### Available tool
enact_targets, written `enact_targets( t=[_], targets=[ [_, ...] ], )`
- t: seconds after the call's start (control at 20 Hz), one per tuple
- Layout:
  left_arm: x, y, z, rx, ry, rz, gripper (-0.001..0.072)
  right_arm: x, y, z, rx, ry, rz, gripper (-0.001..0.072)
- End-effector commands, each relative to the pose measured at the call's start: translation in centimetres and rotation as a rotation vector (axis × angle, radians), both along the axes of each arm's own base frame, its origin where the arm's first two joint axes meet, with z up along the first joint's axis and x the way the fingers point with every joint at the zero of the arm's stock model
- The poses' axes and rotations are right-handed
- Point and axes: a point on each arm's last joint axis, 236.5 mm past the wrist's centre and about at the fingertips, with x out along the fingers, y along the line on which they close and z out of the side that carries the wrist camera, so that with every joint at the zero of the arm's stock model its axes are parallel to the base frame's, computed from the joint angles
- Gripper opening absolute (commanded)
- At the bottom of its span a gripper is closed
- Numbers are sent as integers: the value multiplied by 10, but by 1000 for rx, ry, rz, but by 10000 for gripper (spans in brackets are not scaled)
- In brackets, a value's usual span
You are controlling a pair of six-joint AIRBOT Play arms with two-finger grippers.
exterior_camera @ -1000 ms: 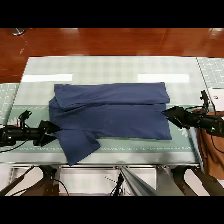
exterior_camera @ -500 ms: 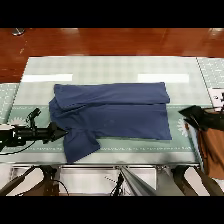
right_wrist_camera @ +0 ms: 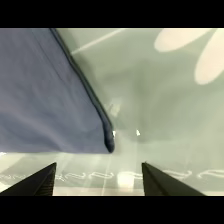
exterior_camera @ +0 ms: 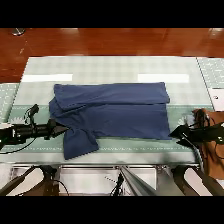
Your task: Fold the shirts.
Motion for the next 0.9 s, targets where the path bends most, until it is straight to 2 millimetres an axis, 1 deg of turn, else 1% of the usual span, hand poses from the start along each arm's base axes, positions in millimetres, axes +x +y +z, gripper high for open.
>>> enact_targets(
  t=[0.0,0.15,0.25,0.3,0.35,0.4,0.45,0.5,0.55,0.6,0.7,0.75,0.85],
  targets=[
    [4,2,-1,12,-13,9,24,2,15,-9,34,28,25,616],
    [4,2,-1,12,-13,10,24,35,22,-11,84,-60,-63,616],
    [4,3,-1,14,-13,11,24,50,31,-10,145,-92,-99,615],
    [4,3,-1,14,-13,11,24,55,36,-9,177,-107,-109,592],
    [4,3,-1,14,-14,12,24,60,40,-6,205,-126,-108,478],
    [6,4,-1,16,-17,12,24,63,46,-3,235,-155,-88,253],
    [10,6,2,21,-29,14,24,65,53,6,271,-199,-26,22],
    [16,10,8,24,-48,16,24,67,53,14,281,-219,21,20],
    [25,16,19,20,-72,19,24,71,48,20,263,-230,54,20],
    [34,20,30,13,-102,20,24,82,38,28,223,-250,66,20],
    [57,30,52,17,-150,51,24,114,18,50,155,-325,61,19],
    [69,36,59,31,-155,73,24,130,11,62,139,-358,54,19],
    [93,43,66,68,-192,75,24,158,6,84,164,-409,53,19]
  ],
)
